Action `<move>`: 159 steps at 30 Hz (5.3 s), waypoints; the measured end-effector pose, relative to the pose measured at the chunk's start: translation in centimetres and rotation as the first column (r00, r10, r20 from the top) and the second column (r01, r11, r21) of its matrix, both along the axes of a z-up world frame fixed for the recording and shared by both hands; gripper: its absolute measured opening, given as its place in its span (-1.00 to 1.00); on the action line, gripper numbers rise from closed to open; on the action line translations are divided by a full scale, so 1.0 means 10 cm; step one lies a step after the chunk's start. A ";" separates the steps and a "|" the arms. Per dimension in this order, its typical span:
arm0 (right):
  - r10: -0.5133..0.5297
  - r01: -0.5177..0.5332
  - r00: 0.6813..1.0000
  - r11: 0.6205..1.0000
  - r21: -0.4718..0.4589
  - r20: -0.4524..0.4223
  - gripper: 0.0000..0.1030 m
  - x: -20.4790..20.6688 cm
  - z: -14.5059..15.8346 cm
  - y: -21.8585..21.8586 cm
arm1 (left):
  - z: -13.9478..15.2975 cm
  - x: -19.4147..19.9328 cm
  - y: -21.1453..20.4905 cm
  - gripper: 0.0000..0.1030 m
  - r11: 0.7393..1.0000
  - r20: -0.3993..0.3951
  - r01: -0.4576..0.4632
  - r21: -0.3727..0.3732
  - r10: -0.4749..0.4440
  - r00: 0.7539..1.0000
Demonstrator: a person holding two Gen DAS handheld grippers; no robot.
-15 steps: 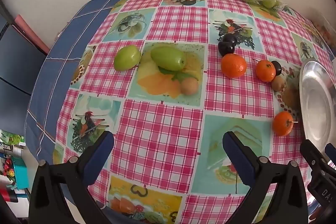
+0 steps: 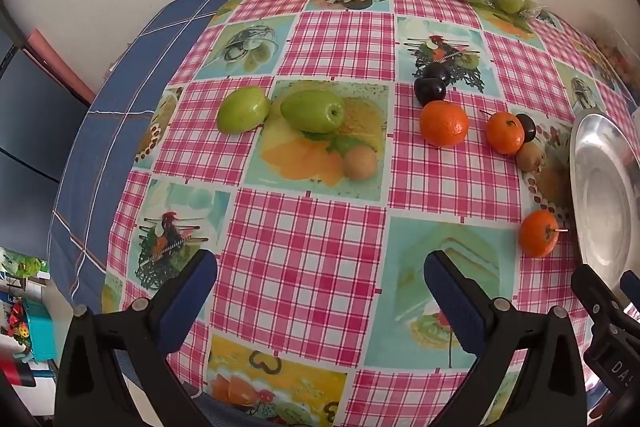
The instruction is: Organize fruits
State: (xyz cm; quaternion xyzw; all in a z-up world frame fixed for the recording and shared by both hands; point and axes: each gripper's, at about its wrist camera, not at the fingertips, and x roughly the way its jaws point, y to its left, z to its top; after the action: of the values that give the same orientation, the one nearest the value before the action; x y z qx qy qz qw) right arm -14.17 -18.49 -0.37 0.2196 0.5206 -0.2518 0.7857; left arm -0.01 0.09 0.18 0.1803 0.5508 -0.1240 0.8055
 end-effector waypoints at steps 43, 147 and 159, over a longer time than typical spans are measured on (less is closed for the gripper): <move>0.003 -0.003 1.000 1.000 -0.003 -0.008 1.00 0.00 -0.01 0.00 | -0.03 0.00 0.02 1.00 1.000 -0.005 -0.001 0.002 0.001 1.000; 0.070 -0.070 0.998 0.994 0.082 0.006 -0.23 0.81 -0.03 0.11 | -0.18 0.68 0.01 0.34 0.931 -0.177 -0.146 -0.334 0.090 0.980; 0.051 -0.054 0.998 0.995 0.083 0.046 -0.23 0.94 0.13 0.06 | -0.31 0.83 -0.12 -0.26 0.940 -0.218 -0.145 -0.309 0.078 0.973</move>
State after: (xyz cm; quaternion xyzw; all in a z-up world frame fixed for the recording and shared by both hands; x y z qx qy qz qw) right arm -4.82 -17.92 0.98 0.2441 0.5189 -0.2041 0.7934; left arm 8.25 -1.08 -2.95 0.0010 0.6117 -0.1839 0.7694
